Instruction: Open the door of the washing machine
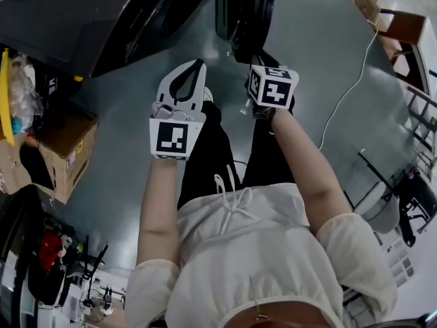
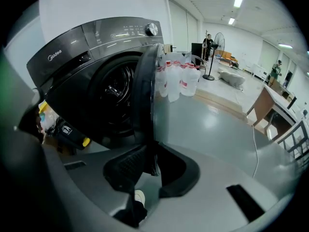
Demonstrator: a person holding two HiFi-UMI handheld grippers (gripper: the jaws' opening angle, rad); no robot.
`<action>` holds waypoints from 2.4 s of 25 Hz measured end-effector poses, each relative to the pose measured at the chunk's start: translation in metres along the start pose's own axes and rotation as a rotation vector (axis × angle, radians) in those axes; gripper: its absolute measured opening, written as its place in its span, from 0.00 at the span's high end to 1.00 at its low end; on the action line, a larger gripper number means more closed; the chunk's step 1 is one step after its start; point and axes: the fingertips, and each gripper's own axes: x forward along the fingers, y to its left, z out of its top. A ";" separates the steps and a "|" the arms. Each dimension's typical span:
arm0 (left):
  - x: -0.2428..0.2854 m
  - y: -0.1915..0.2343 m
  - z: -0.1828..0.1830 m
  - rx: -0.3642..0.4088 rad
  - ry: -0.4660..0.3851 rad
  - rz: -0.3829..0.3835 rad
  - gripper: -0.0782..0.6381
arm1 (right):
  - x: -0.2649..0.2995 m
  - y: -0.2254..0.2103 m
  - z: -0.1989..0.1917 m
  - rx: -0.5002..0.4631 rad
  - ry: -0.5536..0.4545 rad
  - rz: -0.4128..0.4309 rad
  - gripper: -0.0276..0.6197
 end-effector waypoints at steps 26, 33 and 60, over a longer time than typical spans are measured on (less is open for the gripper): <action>0.168 -0.132 0.056 -0.034 0.049 0.062 0.86 | -0.006 -0.183 0.031 -0.408 0.161 0.235 0.86; 0.203 -0.166 0.070 -0.064 0.030 0.154 0.86 | 0.001 -0.228 0.049 -0.485 0.180 0.269 0.86; 0.294 -0.205 0.113 -0.078 0.017 0.135 0.86 | 0.022 -0.326 0.127 -0.617 0.172 0.353 0.85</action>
